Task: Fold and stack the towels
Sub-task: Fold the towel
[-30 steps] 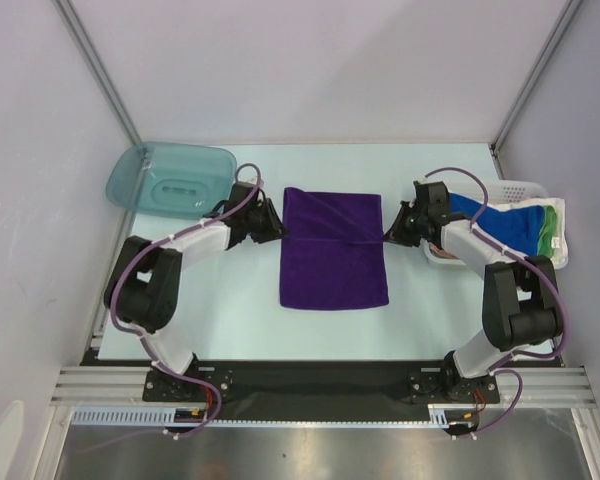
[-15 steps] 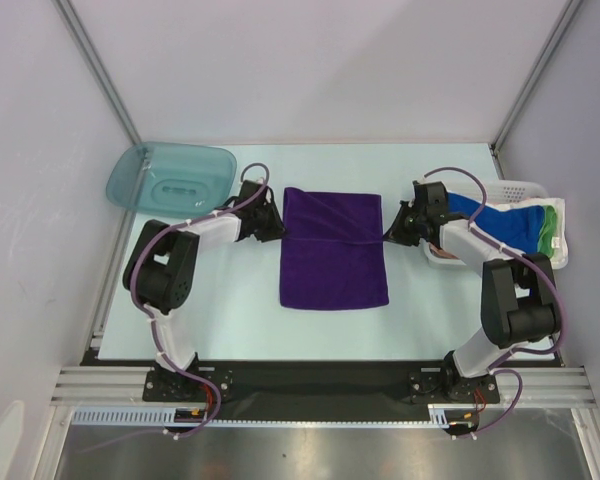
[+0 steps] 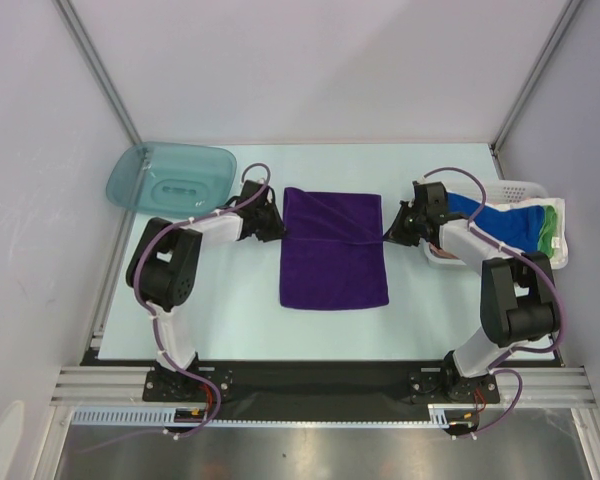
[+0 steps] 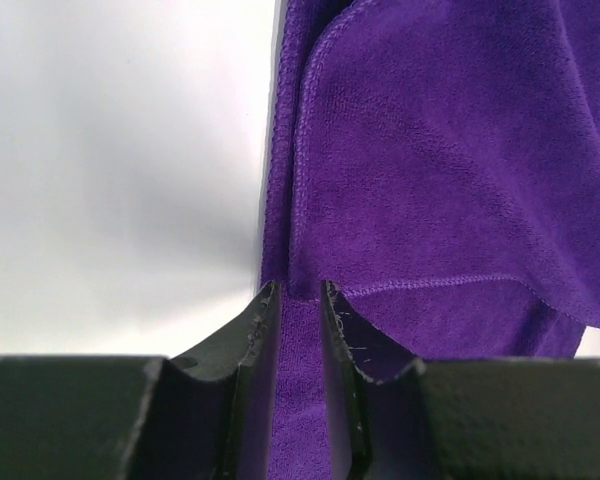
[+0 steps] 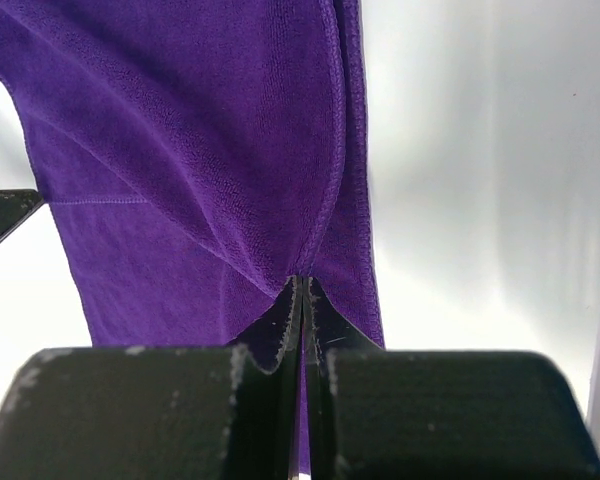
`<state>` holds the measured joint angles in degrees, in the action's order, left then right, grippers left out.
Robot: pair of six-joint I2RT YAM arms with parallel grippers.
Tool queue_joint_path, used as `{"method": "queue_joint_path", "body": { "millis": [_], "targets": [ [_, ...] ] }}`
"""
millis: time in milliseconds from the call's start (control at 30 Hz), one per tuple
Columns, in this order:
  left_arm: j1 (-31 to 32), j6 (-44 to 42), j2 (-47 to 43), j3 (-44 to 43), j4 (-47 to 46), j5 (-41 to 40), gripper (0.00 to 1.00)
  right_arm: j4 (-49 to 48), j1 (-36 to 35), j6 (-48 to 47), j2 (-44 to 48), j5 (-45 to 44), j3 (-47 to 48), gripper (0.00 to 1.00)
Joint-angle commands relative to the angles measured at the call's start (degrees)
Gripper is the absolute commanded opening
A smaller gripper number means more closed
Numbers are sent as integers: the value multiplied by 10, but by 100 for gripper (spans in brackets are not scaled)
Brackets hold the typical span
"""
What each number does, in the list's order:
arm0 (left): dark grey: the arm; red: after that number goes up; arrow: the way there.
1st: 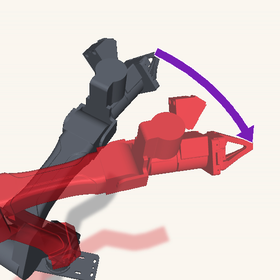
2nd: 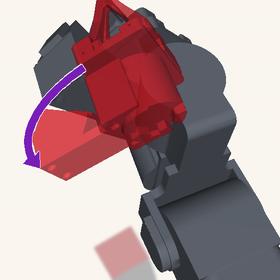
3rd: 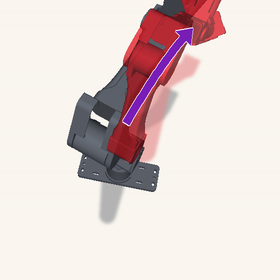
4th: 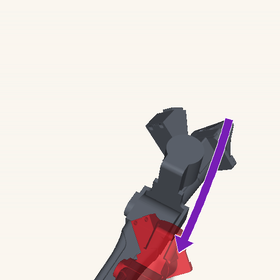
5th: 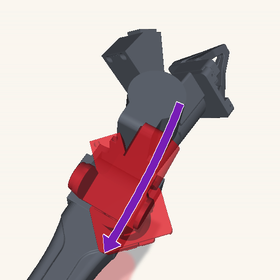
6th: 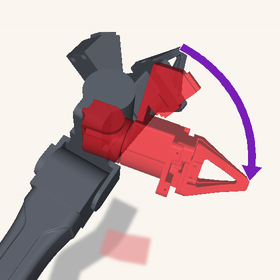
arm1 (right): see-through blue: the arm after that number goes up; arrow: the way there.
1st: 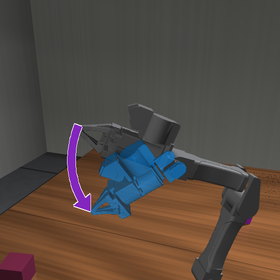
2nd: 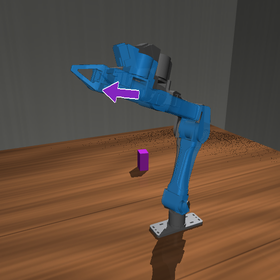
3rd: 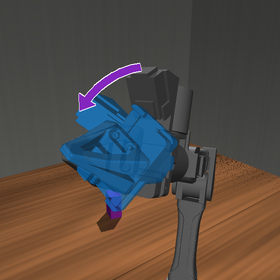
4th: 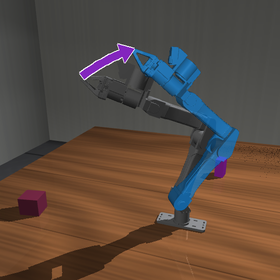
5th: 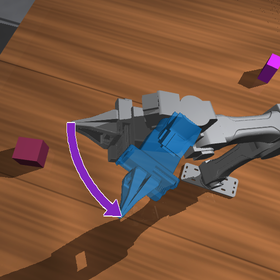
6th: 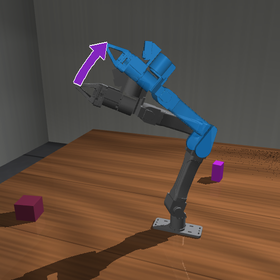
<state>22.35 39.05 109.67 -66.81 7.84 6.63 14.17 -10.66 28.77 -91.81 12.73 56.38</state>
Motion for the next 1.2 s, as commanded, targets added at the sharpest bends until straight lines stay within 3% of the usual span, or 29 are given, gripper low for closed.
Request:
{"method": "queue_joint_path", "body": {
  "millis": [0,433,767,1167],
  "targets": [
    [4,8,5,-21,-13,5,27,-20,2,2,-4,-1,5,0],
    [4,8,13,-30,-14,7,22,-22,2,2,-8,1,4,0],
    [4,5,15,-48,-6,12,0,-20,4,0,-7,0,6,0],
    [-5,-11,-68,-47,24,14,0,-4,10,-5,-6,-8,25,0]
  ]
}}
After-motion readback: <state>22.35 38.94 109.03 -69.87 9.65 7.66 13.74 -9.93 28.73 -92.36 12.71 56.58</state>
